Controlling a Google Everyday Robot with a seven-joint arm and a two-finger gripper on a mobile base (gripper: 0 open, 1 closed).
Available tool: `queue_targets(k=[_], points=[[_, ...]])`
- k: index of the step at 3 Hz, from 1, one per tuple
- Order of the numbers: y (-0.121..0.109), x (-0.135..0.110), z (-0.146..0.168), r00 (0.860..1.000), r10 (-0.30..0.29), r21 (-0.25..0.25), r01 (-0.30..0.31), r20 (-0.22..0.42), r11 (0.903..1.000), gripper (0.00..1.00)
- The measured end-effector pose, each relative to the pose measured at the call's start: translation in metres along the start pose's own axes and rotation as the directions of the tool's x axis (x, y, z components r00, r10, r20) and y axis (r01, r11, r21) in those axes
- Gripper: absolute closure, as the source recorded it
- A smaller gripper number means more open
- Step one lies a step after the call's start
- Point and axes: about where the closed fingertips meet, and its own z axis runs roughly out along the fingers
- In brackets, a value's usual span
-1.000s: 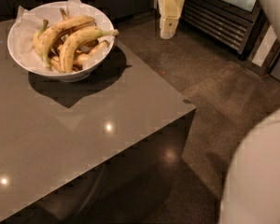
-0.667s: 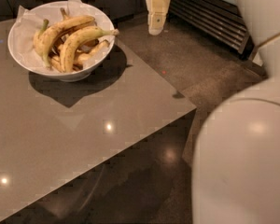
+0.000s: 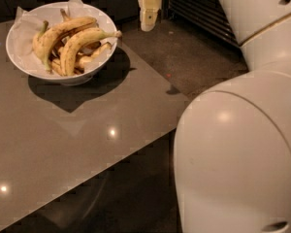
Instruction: Pick banana from white bowl
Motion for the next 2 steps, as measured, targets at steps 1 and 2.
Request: queue_targets(k=[1, 2], points=[[-0.007, -0.010, 0.008, 0.998, 0.004, 0.009, -0.004, 0.055, 1.0000, 0.00], [-0.015, -0.029, 0.031, 0.994, 0.004, -0.019, -0.002, 0.111, 0.9998, 0.00]])
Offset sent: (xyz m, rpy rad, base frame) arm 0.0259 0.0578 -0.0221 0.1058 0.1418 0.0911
